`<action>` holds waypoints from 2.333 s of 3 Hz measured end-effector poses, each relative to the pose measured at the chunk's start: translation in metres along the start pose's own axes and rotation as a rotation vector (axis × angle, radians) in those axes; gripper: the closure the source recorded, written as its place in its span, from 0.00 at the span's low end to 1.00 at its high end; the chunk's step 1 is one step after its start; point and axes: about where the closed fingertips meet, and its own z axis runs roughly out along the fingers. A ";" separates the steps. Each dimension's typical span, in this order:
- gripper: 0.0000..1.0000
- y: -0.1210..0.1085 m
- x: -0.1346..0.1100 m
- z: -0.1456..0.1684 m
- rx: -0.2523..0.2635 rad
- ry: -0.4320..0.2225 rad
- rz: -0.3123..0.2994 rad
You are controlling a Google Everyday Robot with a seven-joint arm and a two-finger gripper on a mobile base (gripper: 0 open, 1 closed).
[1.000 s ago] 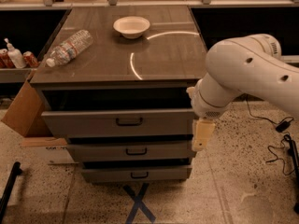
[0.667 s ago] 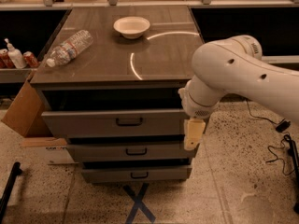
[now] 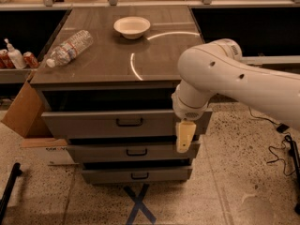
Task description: Open top drawer
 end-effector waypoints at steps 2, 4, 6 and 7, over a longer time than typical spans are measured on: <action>0.00 -0.004 -0.006 0.034 -0.045 0.023 0.027; 0.00 -0.016 -0.004 0.070 -0.087 -0.005 0.046; 0.38 0.014 0.004 0.067 -0.108 -0.003 -0.002; 0.61 0.036 0.009 0.046 -0.088 -0.014 -0.006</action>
Offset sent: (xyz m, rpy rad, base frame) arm 0.0199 0.0148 -0.0483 -0.0202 0.0740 -0.0397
